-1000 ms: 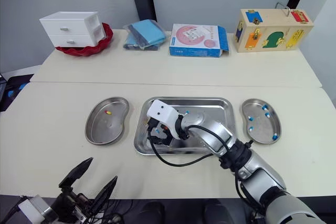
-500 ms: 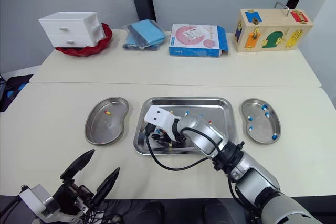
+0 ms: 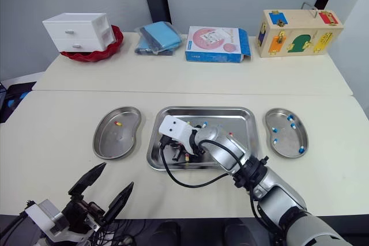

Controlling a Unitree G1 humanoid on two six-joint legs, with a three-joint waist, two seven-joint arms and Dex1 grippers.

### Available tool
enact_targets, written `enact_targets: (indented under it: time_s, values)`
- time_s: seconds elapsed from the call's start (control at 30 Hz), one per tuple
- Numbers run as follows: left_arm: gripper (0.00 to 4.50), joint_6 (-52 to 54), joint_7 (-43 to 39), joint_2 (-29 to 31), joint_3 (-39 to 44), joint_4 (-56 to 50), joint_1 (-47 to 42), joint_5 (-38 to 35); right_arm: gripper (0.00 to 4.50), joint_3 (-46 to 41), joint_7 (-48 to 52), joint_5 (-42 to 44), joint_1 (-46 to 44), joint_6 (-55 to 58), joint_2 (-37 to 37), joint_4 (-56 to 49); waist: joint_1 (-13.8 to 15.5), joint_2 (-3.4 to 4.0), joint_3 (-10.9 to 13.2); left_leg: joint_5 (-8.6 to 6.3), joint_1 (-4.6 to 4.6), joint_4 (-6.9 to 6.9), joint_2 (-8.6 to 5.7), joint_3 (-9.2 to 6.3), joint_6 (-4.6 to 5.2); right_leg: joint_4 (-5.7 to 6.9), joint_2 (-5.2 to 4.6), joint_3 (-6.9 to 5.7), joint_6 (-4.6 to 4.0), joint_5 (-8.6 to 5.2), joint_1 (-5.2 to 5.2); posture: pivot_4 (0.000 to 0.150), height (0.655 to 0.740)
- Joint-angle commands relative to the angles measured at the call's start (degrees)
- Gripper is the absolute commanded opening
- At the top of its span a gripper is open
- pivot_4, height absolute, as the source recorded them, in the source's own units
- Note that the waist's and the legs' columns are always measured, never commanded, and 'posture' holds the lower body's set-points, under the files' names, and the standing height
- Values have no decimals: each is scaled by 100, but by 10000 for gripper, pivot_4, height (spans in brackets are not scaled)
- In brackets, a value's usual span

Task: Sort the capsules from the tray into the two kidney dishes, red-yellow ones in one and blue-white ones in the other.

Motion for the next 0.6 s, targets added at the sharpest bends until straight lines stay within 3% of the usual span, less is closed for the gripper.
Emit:
enact_targets:
  time_s: [0.03, 0.3, 0.6]
  values:
    - [45000, -138, -244, 217, -2, -49, -127, -62, 242, -708, 353, 493, 76, 70, -147, -805, 16, 1, 1, 0, -1, 0, 0, -1, 0, 0, 0, -1, 0, 0, 0, 1500, 7400]
    - [45000, -132, -1241, 707, -392, -31, -361, -389, 242, -2165, 1434, 1343, 999, -86, -2187, -2272, 65, 1, 2, 0, -2, -5, -4, 1, 1, -22, -4, -2, 1, 0, 8, 1500, 7400]
    - [45000, -77, -2191, 874, -847, 271, -785, -699, 242, -4278, 1650, 1630, 2868, -536, -3954, -2550, 43, 3, 4, -2, -3, -12, -4, 11, 3, -46, -4, 5, 1, 0, 14, 1500, 7400]
